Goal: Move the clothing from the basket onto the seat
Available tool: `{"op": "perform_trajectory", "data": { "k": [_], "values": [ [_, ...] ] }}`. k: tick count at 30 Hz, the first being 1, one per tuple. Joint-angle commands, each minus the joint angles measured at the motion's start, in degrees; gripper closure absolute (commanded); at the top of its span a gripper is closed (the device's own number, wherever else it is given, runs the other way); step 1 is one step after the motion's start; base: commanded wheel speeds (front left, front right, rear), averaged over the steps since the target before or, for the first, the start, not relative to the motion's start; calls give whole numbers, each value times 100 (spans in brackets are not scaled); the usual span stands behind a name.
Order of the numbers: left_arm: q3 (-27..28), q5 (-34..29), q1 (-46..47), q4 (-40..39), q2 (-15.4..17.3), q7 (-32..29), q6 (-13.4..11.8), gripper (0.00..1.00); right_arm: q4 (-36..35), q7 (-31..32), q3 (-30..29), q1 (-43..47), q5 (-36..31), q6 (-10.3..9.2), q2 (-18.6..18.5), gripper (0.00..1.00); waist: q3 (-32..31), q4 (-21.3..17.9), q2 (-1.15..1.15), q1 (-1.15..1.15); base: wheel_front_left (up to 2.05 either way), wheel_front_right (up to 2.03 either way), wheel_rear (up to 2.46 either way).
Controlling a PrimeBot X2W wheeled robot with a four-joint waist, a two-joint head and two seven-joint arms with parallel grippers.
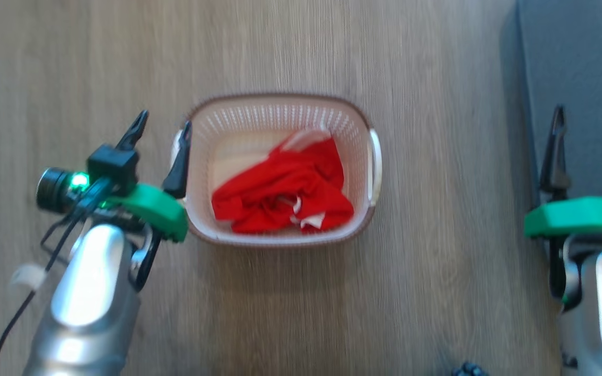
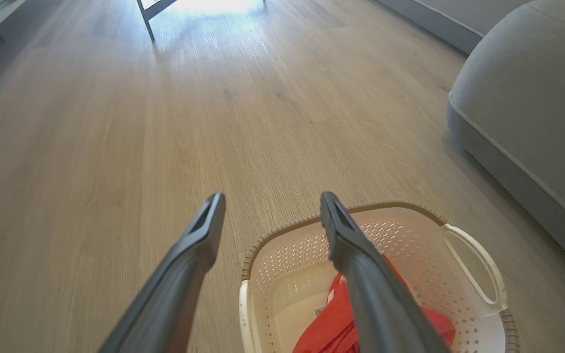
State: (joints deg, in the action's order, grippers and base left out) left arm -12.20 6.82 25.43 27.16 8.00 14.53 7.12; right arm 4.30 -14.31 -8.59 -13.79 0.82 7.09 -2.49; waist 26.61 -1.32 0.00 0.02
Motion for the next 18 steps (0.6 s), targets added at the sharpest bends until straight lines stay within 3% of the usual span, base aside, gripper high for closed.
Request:
{"op": "perform_trajectory", "data": {
  "k": [1, 8, 18],
  "values": [
    [-1, -106, 318, 32, 96, -18, 30, 0, -234, -69, 156, -202, 2, 40, -69, 0, 688, -144, 0, -2, 0, 0, 0],
    [-556, -380, 1071, 482, 91, -414, 34, 0, -312, -69, 218, -536, 40, 40, -64, 0, 1285, -244, 0, -2, 0, 0, 0],
    [-2251, -516, 2123, 1478, -124, -1195, 35, 0, -329, -69, 320, -810, 137, 40, -52, 0, 1759, -392, 0, -2, 0, 0, 0]
  ]
}}
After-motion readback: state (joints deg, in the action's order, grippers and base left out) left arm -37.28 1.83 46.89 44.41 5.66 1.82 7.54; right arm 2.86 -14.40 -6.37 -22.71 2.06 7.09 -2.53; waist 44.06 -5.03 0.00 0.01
